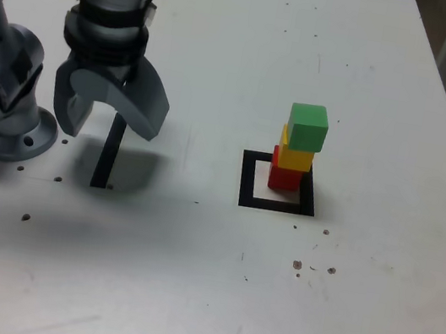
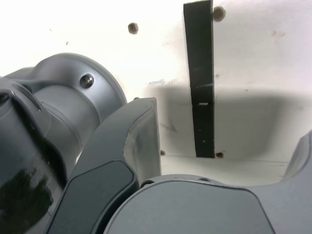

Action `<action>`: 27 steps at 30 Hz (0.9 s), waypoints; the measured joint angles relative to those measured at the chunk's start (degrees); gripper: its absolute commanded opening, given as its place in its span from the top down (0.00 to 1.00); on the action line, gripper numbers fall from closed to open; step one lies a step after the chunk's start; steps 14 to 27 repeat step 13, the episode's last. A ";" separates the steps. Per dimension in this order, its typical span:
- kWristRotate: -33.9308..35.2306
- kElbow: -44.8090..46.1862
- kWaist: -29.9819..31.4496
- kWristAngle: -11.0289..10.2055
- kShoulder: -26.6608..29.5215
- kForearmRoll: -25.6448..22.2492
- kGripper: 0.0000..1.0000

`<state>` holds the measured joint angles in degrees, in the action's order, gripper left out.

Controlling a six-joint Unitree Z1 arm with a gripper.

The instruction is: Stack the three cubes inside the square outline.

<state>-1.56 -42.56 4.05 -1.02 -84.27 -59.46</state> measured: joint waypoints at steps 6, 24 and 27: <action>0.90 2.58 0.14 -0.65 1.39 4.33 0.01; 1.07 1.91 0.14 -0.67 0.45 3.76 0.01; 1.07 1.91 0.14 -0.67 0.45 3.76 0.01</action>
